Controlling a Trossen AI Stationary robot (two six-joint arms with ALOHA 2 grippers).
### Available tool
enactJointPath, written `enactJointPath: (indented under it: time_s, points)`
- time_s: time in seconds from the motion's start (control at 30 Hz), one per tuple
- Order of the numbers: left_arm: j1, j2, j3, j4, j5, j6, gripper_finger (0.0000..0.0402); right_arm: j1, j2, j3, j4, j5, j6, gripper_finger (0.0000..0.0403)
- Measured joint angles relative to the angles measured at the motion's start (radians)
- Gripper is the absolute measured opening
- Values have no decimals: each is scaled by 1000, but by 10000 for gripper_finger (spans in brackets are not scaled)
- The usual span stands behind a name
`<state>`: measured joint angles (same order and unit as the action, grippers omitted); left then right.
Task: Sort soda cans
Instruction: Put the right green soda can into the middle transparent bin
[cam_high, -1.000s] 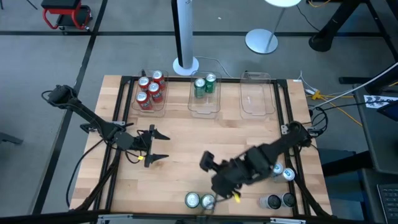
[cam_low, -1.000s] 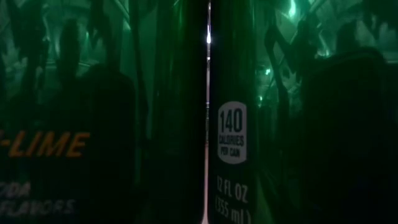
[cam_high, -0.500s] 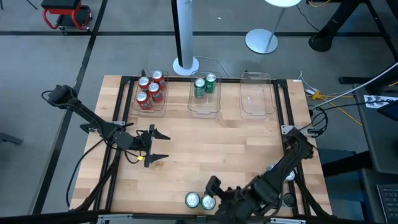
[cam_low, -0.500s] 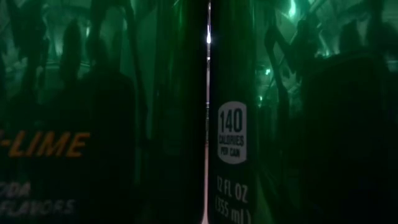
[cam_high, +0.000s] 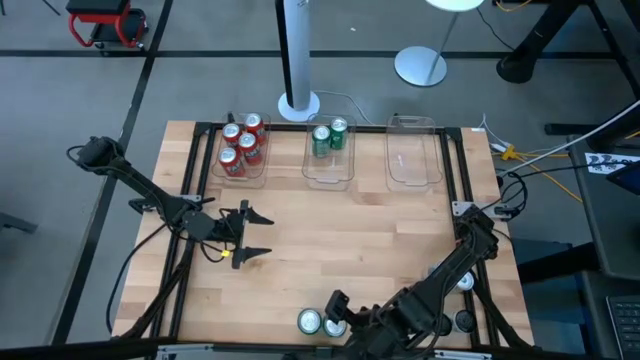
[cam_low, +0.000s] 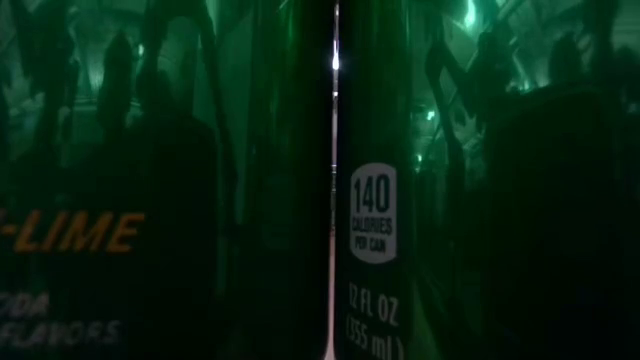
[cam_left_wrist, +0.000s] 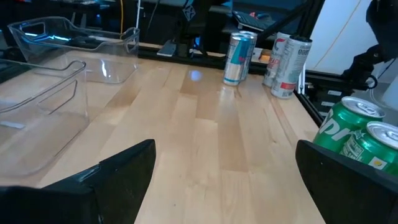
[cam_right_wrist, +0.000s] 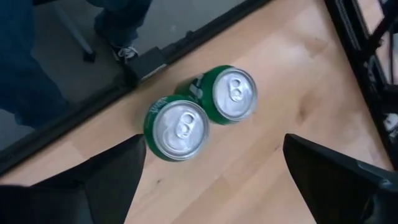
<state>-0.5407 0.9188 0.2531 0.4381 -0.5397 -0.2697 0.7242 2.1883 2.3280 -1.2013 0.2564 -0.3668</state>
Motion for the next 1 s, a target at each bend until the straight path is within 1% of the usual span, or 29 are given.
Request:
enactJointPath:
  time_s: [0.17,0.3,0.5,0.67,0.83,1.0]
  points:
    - [-1,0,0,-2,0,-13,375,0,5,0,2,15,-8,397]
    - [-2,0,0,-14,0,-30,375,0,6,0,9,21,-27,397]
    - [-2,0,0,-10,0,-15,375,3,19,-1,24,21,-28,398]
    - [-2,0,0,-8,0,-17,375,0,51,-29,29,-14,-28,396]
    - [-2,0,0,-9,0,-16,375,-5,56,-60,31,-42,-1,395]
    - [-2,0,0,-9,0,-17,375,-5,57,-61,44,-29,-4,395]
